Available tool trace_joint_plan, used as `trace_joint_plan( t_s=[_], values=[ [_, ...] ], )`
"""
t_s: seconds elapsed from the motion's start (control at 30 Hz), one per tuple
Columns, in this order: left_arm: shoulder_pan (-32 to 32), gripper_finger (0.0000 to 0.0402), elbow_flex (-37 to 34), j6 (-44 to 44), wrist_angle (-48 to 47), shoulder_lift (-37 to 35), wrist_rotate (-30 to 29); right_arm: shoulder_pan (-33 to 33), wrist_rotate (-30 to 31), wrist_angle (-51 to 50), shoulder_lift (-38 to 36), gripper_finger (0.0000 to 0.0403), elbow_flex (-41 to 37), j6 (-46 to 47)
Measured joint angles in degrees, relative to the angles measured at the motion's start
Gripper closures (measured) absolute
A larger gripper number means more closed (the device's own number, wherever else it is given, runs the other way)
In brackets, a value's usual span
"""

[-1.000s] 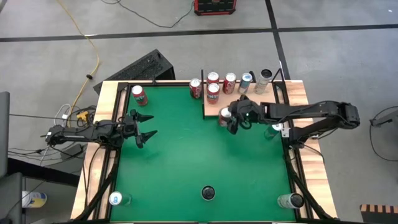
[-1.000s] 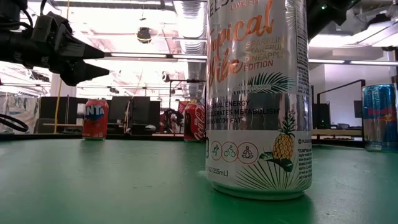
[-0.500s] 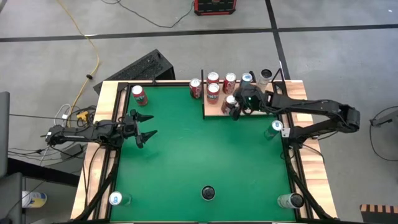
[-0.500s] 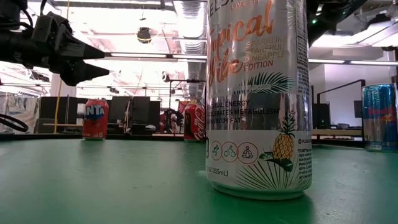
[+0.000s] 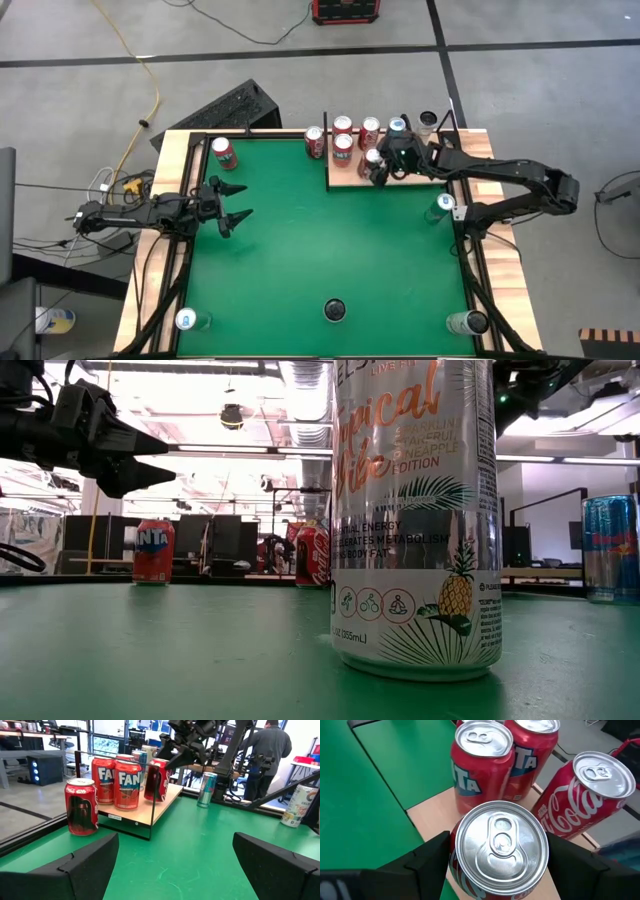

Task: Place canned beverage on shelf
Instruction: Put the bottom red white soda can on the shelf aligned with the other red white soda can

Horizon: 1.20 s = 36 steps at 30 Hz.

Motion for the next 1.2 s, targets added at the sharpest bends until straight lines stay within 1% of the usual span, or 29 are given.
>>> trace_joint_plan(
  t_s=[0.13,0.43,0.83,1.2],
  values=[
    [0.0,0.0024,0.0,0.0,0.0,0.0,0.0,-0.5,0.0,0.0,0.0,0.0087,0.0,-0.8],
    [0.0,0.0024,0.0,0.0,0.0,0.0,0.0,-1.3,0.3,2.8,4.0,0.0084,0.2,-1.9],
    [0.0,0.0024,0.0,0.0,0.0,0.0,0.2,-4.3,0.2,3.2,3.4,0.0083,0.1,-3.7],
    [0.0,0.0024,0.0,0.0,0.0,0.0,0.2,-4.6,0.0,3.9,3.4,0.0082,0.0,-6.6]
  ],
)
